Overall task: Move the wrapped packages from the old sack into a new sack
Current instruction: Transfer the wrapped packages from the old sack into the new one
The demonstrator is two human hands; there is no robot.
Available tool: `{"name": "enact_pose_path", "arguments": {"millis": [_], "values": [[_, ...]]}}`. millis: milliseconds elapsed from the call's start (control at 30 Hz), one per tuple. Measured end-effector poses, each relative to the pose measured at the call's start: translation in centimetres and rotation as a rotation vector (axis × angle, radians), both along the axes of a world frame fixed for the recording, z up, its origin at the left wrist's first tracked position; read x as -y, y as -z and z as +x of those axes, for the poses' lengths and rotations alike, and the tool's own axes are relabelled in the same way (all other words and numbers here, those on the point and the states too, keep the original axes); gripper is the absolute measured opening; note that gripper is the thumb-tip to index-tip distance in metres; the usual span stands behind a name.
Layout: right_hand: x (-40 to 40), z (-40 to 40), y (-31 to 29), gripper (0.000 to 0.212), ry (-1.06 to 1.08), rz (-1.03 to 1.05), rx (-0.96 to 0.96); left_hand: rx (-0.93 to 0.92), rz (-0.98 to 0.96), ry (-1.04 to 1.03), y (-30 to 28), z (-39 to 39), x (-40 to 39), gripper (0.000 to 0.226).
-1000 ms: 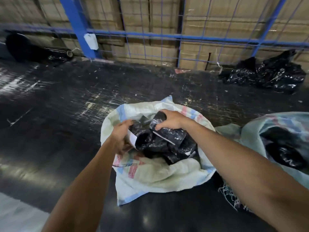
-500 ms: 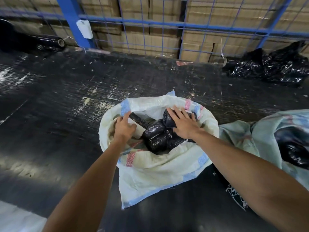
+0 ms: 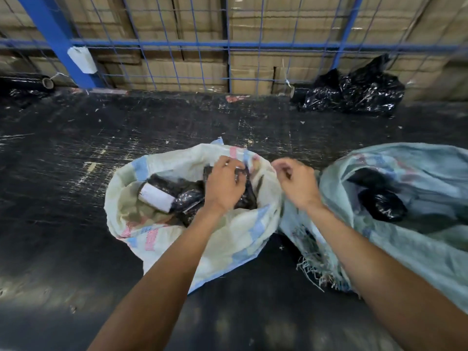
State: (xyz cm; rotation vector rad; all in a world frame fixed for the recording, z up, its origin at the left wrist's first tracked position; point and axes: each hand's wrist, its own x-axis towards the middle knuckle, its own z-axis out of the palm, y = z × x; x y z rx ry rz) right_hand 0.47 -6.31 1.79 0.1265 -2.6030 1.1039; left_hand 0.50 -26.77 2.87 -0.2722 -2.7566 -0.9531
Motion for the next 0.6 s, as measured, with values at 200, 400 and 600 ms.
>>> {"name": "enact_pose_path", "arguments": {"millis": [200,400,600], "values": [[-20.2,5.9,0.5,0.017,0.577,0.057,0.148,0.087,0.179,0.551,-1.7,1.5,-19.2,0.021],[-31.5,9.7,5.0,0.04,0.25,0.537,0.979,0.496,-0.431,0.777,4.2,2.2,-32.3,0.026],[-35.5,9.2,6.0,0.066,0.071,0.605,1.372,0.732,-1.024,0.69,6.9,2.0,-34.8,0.046]]}}
